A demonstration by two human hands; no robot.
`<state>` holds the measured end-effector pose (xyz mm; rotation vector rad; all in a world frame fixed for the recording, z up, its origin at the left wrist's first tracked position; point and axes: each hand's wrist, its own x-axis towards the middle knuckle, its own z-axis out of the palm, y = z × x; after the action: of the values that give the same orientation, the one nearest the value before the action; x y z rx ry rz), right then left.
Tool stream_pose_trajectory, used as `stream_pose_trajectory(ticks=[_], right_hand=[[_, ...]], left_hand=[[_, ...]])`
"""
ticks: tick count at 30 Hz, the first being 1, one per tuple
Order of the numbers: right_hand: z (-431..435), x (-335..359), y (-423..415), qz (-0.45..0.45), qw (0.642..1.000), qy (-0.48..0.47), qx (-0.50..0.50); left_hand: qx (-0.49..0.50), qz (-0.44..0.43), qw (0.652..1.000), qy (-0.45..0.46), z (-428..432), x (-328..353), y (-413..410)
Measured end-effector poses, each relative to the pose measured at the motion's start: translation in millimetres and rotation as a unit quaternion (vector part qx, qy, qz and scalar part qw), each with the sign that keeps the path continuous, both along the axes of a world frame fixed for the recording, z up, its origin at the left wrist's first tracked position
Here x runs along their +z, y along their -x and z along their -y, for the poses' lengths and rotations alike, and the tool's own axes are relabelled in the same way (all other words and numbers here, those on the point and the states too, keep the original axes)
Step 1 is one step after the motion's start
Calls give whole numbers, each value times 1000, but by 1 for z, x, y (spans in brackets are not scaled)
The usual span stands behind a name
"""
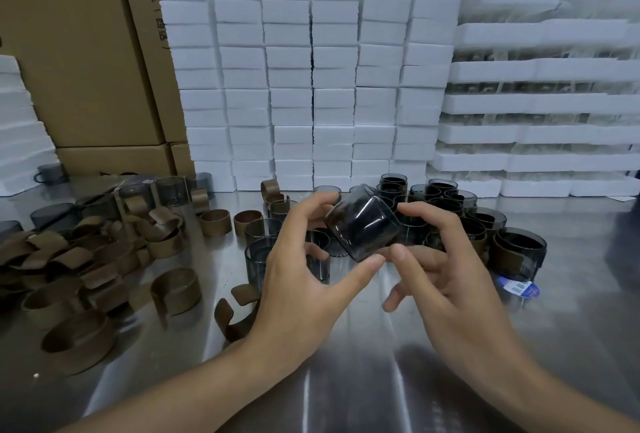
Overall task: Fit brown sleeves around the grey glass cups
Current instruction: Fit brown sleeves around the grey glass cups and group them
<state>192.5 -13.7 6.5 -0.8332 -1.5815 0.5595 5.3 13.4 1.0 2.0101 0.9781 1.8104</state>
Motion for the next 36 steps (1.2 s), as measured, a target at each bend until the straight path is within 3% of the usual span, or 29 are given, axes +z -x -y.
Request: stream_pose_trajectory(ticks=[6, 13, 36], right_hand=[[2, -4, -4, 135, 987, -55, -64], [6, 0, -3, 223, 966, -84, -103], [0, -13, -9, 237, 969, -23, -62]], left_hand=[[21, 7, 1000, -1, 0, 2, 0], [39, 16, 999, 0, -1, 3, 0], [48, -26, 998, -6, 5, 10, 3]])
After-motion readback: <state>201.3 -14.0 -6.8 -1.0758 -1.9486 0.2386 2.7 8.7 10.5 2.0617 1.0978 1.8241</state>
